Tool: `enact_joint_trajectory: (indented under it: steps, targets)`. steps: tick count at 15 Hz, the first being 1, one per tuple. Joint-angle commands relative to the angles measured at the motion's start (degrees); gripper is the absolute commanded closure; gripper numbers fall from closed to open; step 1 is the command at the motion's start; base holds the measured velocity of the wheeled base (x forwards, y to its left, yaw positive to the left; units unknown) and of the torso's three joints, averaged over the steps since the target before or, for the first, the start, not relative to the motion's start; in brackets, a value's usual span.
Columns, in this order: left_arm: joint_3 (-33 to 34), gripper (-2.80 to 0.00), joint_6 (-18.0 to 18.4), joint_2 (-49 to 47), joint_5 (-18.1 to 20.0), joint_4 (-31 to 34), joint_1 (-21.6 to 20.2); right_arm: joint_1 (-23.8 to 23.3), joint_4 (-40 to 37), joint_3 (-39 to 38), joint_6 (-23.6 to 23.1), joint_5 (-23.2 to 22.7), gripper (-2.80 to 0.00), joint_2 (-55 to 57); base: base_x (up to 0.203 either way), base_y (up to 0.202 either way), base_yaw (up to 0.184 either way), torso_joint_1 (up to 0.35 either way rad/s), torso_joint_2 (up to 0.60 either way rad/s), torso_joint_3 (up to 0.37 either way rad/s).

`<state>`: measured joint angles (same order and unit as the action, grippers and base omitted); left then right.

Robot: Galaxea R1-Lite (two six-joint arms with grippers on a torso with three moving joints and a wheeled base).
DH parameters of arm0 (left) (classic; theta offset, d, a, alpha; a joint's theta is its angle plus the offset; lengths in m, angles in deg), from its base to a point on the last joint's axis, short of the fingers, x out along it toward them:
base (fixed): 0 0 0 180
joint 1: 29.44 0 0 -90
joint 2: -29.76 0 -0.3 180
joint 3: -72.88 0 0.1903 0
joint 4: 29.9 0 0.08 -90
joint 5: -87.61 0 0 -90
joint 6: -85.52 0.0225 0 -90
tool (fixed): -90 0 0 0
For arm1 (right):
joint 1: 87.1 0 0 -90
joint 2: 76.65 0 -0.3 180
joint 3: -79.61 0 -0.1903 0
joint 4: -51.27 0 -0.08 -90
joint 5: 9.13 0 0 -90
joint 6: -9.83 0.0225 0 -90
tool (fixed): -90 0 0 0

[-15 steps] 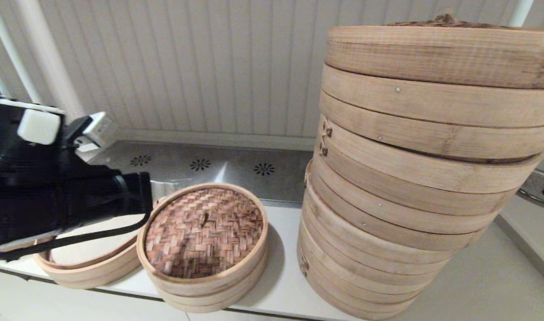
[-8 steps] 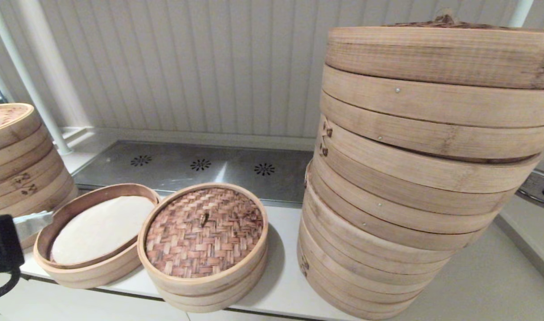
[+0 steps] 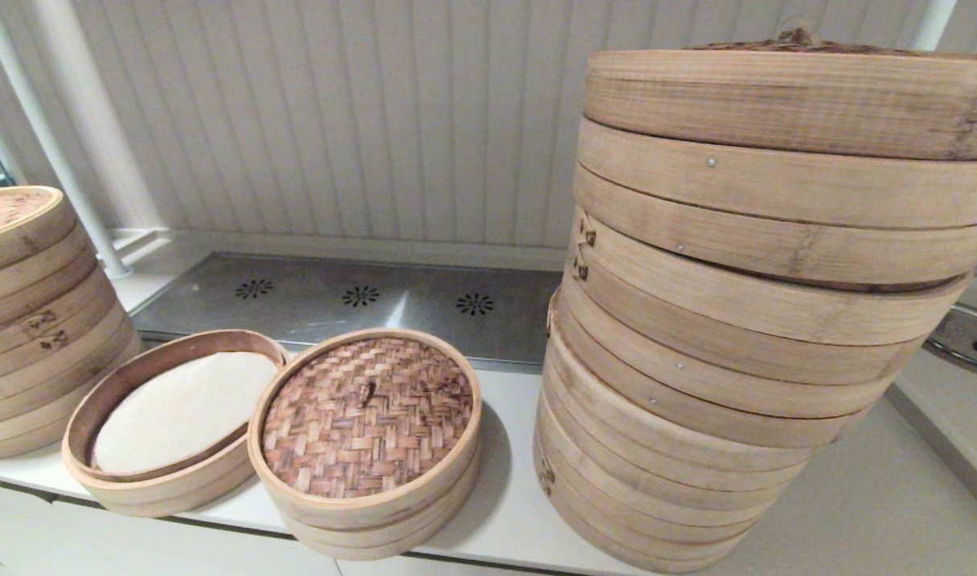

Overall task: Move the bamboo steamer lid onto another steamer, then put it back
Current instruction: Pick up the steamer

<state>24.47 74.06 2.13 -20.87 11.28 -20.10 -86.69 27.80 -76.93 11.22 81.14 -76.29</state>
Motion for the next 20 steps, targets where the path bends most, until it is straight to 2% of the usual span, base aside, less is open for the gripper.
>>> enact_joint_trajectory:
  steps: [1,2,4,7,9,11,12,14,16,20]
  targets:
    - [2.2,0.0,-0.1,6.6,-1.4,1.7,-0.2,0.0,0.0,0.0,0.0,0.0,0.0,0.1,0.0,0.0,0.0,0.0,0.0,0.0]
    - [2.9,0.0,0.0,8.3,-1.8,2.7,-0.3,0.0,0.0,0.0,0.0,0.0,0.0,0.1,0.0,0.0,0.0,0.0,0.0,0.0]
    - [4.3,0.0,0.4,9.9,-1.9,3.8,-3.3,0.0,0.0,0.0,0.0,0.0,0.0,0.1,0.0,0.0,0.0,0.0,0.0,0.0]
    - [8.6,0.0,5.8,16.3,1.2,2.5,-9.5,0.0,0.0,0.0,0.0,0.0,0.0,0.1,0.0,0.0,0.0,0.0,0.0,0.0]
    - [13.6,0.0,7.2,17.5,4.7,-2.1,-10.1,0.0,0.0,0.0,0.0,0.0,0.0,0.1,0.0,0.0,0.0,0.0,0.0,0.0]
    - [19.7,0.0,8.3,18.3,8.0,-10.4,-10.2,0.0,0.0,0.0,0.0,0.0,0.0,0.1,0.0,0.0,0.0,0.0,0.0,0.0]
    - [21.9,0.0,9.2,19.7,11.4,-15.0,-10.2,0.0,0.0,0.0,0.0,0.0,0.0,0.1,0.0,0.0,0.0,0.0,0.0,0.0]
    - [22.2,0.0,10.0,23.2,14.1,-14.5,-10.1,0.0,0.0,0.0,0.0,0.0,0.0,0.1,0.0,0.0,0.0,0.0,0.0,0.0]
    - [22.4,0.0,12.2,27.4,17.7,-10.5,-10.1,0.0,0.0,0.0,0.0,0.0,0.0,0.1,0.0,0.0,0.0,0.0,0.0,0.0]
    - [23.1,0.0,12.1,27.5,18.0,-12.5,-10.0,0.0,0.0,0.0,0.0,0.0,0.0,0.1,0.0,0.0,0.0,0.0,0.0,0.0]
